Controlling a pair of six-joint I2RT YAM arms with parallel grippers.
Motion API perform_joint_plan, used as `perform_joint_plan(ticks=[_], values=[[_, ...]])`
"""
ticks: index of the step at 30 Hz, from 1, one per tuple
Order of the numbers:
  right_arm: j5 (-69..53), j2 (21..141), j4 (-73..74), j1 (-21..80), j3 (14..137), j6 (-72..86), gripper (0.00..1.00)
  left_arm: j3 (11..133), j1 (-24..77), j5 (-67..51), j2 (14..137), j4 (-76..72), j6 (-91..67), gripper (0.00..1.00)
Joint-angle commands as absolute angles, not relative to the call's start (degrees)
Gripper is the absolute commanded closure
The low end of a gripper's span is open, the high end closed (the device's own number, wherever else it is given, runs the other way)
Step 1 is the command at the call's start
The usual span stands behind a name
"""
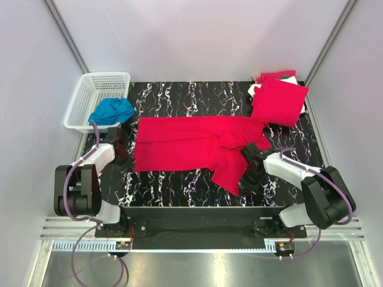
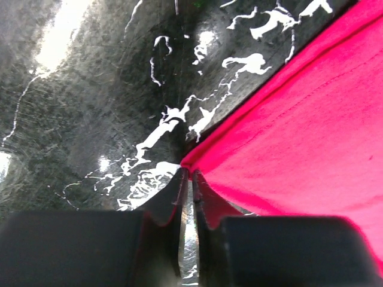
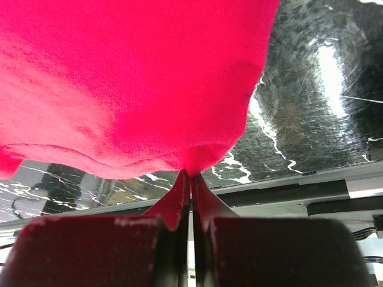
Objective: Fold and stack the t-shirts
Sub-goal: Fold the tshirt
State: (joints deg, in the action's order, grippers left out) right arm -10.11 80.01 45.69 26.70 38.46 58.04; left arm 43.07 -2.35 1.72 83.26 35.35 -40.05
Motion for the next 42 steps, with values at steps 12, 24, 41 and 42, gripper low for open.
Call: perform_joint_plan(ticks=[12, 24, 41, 42], values=[[-5.37, 77.96, 48.68, 27.42, 43.50, 57.22, 1.00, 47.10, -2.72, 0.35, 84.29, 33.22, -35.60, 1.00], [1.21, 75.85, 54.67, 27.33, 52.73, 56.95, 1.00, 49.66, -2.64, -1.58, 80.42, 35.16, -33.75, 1.00], [8.00, 76.03, 61.17, 20.05, 63.37, 48.09, 1.00, 53.52, -3.25, -0.18, 77.52, 37.53, -32.87, 1.00], [8.00, 76.03, 61.35, 18.56, 64.15, 47.55, 1.00, 53.70, -3.34, -0.09, 77.52, 37.70, -32.70, 1.00]])
